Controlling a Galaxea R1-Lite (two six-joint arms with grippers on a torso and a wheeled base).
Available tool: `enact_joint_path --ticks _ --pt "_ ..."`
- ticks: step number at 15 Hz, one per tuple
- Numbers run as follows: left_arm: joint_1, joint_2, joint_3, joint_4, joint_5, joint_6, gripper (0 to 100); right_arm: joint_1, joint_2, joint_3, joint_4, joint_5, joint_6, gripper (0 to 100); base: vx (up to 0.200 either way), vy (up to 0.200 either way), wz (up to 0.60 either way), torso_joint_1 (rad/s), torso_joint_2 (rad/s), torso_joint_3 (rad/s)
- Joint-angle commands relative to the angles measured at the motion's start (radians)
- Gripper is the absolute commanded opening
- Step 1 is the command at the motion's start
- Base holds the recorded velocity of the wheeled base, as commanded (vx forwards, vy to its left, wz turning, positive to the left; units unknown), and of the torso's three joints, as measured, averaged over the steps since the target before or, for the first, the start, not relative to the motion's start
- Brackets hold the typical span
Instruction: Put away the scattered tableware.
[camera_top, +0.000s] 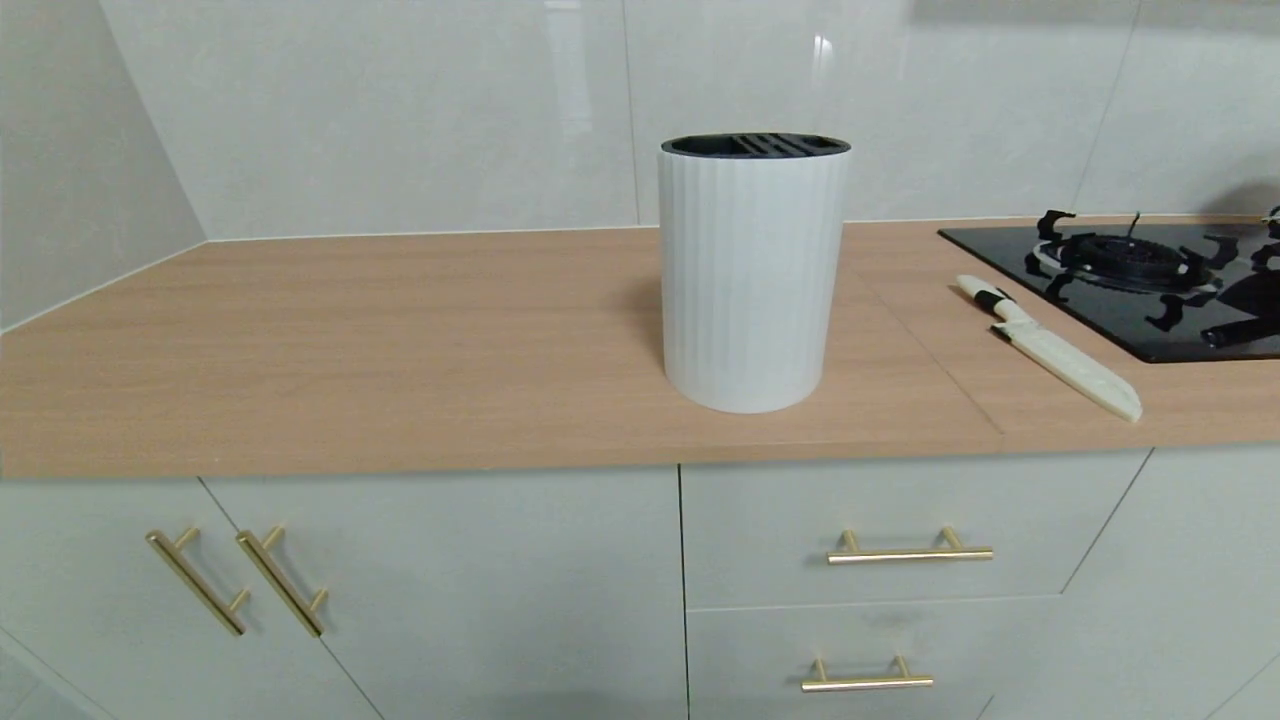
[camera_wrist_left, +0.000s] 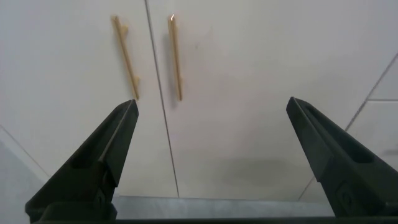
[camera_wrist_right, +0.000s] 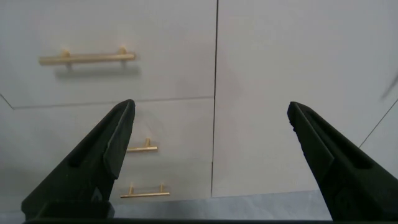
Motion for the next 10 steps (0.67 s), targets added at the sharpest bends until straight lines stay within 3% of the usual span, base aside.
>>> enact_joint_path --ticks 1,10 --pt "0.0 0.0 -0.001 0.0 0.001 0.0 100 0.0 0.001 0.0 -0.001 0.0 0.0 100 0.0 0.0 0.0 0.139 -0.46 -0.334" --pt "0.0 0.0 -0.001 0.0 0.001 0.0 100 0.0 0.001 0.0 -0.001 0.0 0.0 100 0.0 0.0 0.0 0.165 -0.48 -0.315"
